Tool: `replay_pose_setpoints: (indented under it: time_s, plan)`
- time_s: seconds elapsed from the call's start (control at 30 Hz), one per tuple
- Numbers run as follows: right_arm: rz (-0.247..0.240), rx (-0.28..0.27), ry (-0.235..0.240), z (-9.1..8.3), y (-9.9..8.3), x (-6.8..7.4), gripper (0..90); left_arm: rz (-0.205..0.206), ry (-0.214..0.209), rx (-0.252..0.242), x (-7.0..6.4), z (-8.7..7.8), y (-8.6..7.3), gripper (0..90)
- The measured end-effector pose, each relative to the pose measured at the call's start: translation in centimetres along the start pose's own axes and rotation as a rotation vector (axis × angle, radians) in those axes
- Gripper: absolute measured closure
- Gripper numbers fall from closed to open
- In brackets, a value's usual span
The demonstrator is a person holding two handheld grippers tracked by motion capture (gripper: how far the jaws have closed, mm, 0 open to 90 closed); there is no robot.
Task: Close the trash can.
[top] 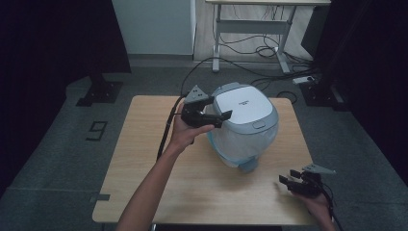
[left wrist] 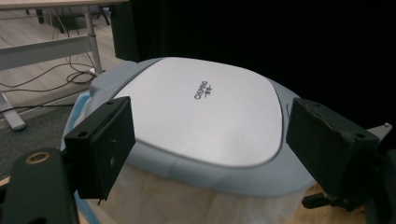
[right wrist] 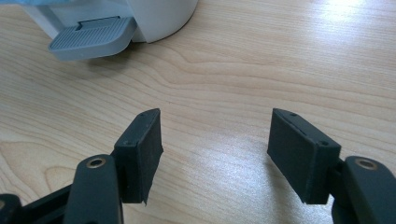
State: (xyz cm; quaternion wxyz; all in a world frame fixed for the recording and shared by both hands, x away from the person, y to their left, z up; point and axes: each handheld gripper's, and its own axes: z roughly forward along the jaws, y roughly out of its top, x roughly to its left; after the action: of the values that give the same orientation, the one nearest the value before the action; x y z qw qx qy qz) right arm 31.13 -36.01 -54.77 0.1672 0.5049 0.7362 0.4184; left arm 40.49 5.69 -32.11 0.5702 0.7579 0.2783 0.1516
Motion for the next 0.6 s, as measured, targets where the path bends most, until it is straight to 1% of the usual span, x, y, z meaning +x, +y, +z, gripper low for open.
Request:
replay_pose_setpoints:
  time_s: [0.07,0.13,0.27,0.33,0.47,0.53,0.6]
  plan:
    - [0.001,-0.001,0.000,0.0,0.0,0.0,34.6,-0.002,0.004,-0.005,0.0,-0.6,-0.5,15.9]
    - [0.002,-0.002,0.000,0.0,0.0,0.0,34.6,0.006,0.015,-0.001,0.0,-1.3,-1.2,15.9]
    - [0.002,-0.003,0.000,-0.1,0.0,0.0,34.6,0.017,0.023,0.006,0.0,-2.3,-2.4,15.9]
    - [0.004,-0.003,-0.001,-0.1,0.0,0.0,34.6,0.015,0.027,0.002,0.0,-2.9,-3.0,15.9]
    - [0.003,-0.003,-0.002,-0.1,0.0,0.0,34.6,0.022,0.049,0.011,0.0,-3.8,-4.8,15.9]
    - [0.003,-0.001,-0.002,0.0,0.0,0.0,34.6,0.014,0.049,0.015,0.0,-4.2,-5.8,15.9]
    - [0.002,0.000,-0.003,0.0,0.0,0.0,34.6,0.013,0.058,0.022,0.0,-4.5,-6.9,16.0]
